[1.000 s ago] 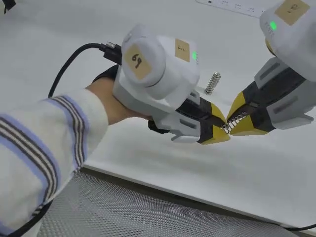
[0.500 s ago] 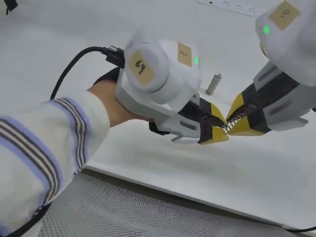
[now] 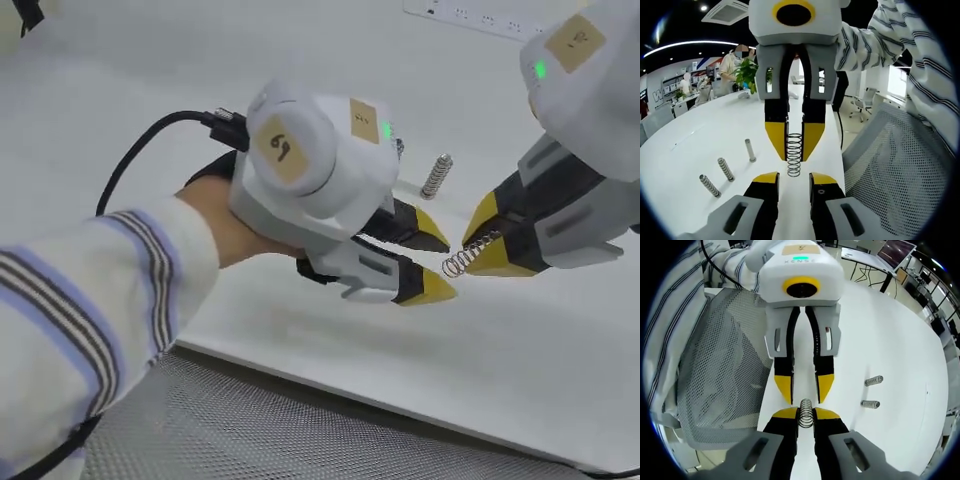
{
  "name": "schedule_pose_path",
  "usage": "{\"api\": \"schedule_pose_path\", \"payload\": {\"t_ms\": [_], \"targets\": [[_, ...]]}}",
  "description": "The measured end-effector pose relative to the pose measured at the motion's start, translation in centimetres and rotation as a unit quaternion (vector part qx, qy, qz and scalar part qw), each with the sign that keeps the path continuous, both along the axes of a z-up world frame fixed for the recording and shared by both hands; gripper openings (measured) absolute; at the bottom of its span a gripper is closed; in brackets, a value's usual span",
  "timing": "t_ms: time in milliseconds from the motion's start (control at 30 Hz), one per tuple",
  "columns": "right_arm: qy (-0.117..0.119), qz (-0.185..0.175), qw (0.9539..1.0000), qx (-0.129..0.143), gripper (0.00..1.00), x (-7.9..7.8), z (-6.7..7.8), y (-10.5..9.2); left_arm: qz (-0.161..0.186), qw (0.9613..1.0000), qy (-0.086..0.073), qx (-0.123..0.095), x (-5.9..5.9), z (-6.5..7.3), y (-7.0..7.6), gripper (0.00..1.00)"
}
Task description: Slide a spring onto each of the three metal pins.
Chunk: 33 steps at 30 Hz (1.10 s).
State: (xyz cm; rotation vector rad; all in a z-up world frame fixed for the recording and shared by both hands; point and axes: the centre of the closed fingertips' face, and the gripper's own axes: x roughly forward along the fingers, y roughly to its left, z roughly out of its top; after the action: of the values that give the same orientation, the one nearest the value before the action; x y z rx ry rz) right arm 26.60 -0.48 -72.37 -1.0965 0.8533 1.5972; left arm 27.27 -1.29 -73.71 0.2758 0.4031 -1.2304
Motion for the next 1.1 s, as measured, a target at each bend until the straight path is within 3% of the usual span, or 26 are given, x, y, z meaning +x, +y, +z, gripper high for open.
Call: {"api": "schedule_pose_path", "payload": {"t_ms": [167,333,500,633,800,1100], "targets": [[-0.006,-0.006,1.0,0.0,0.08,0.6,0.0,-0.3,0.026,0.9996,-0.013,0.0,1.0,-0.1,0.3,0.23],[-0.014,-0.019,0.9997,0.004,0.08,1.3,0.2,-0.8,0.04,0.9991,-0.012,0.005,1.7,-0.6,0.7,0.42],[-0.021,-0.038,0.9991,0.007,0.08,2.1,0.6,-1.5,0.058,0.9983,0.005,-0.011,1.9,-0.8,0.6,0.54],[-0.026,-0.051,0.9984,0.006,0.08,2.8,0.8,-2.3,0.068,0.9976,0.003,-0.014,2.0,-0.8,0.5,0.67],[-0.034,-0.07,0.9969,0.006,0.08,4.2,1.1,-3.4,0.07,0.9974,0.013,-0.015,1.8,-1.0,0.2,0.8],[-0.044,-0.093,0.9947,-0.004,0.08,5.9,1.4,-4.8,0.088,0.9949,0.03,-0.039,2.2,-0.8,-0.5,0.95]]}}
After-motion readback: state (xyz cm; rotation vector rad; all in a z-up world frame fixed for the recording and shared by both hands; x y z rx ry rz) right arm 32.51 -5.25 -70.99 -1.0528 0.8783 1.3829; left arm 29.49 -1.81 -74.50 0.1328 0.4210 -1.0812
